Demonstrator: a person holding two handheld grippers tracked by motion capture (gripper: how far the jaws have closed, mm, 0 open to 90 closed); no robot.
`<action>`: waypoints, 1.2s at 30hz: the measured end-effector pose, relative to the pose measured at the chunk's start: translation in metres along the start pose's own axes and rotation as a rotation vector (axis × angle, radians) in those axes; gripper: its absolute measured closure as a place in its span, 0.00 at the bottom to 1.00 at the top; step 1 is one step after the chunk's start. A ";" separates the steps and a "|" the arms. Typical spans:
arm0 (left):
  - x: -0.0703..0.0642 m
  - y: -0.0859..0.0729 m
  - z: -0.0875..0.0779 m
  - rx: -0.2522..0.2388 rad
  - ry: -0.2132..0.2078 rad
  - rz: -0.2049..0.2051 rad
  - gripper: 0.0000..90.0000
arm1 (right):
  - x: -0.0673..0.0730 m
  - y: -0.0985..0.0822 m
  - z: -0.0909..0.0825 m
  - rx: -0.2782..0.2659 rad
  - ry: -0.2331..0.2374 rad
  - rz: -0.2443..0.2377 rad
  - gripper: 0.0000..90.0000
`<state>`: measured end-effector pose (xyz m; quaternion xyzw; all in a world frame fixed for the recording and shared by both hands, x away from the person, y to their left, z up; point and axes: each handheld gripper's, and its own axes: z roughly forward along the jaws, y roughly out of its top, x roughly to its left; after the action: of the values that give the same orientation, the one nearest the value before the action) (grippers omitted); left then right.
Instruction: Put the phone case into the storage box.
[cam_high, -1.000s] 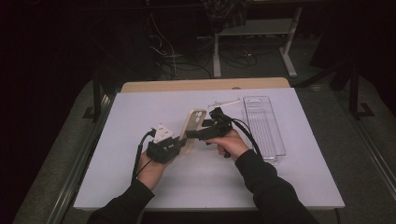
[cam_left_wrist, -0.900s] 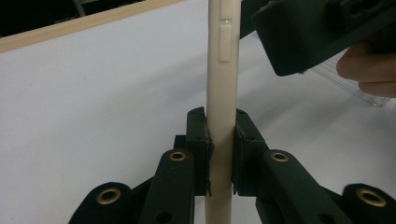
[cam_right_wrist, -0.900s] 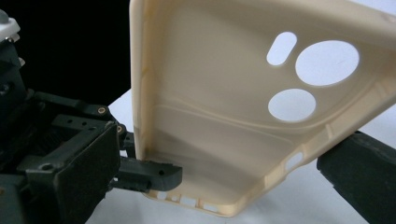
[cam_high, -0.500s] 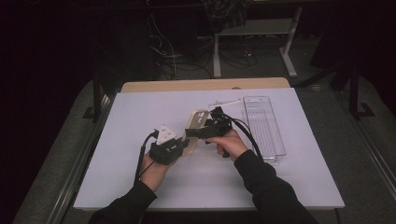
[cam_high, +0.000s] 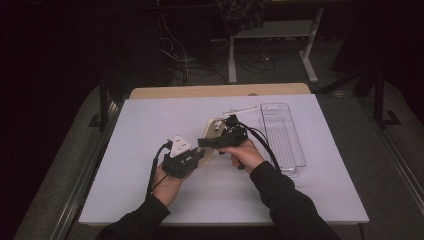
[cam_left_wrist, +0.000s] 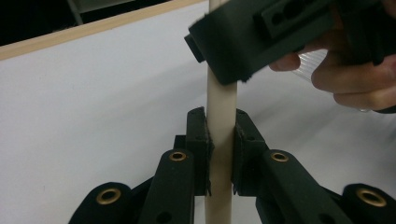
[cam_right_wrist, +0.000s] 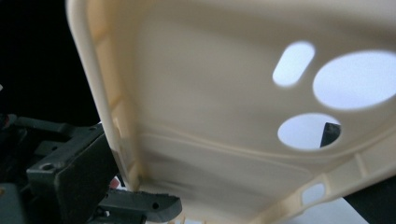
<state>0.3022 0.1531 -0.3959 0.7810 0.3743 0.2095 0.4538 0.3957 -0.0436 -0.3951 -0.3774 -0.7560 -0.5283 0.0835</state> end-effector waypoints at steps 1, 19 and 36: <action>0.000 0.000 0.000 0.000 0.000 -0.001 0.89 | 0.001 0.000 0.000 0.004 -0.003 0.002 0.00; 0.002 -0.001 0.001 0.008 0.003 0.006 0.88 | 0.003 0.000 -0.001 -0.005 -0.008 -0.018 0.07; 0.015 -0.002 -0.001 0.075 -0.086 0.051 0.37 | 0.001 0.000 -0.003 -0.005 -0.044 -0.013 0.09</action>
<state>0.3096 0.1658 -0.3971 0.8150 0.3421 0.1731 0.4345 0.3940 -0.0455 -0.3934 -0.3842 -0.7589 -0.5221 0.0624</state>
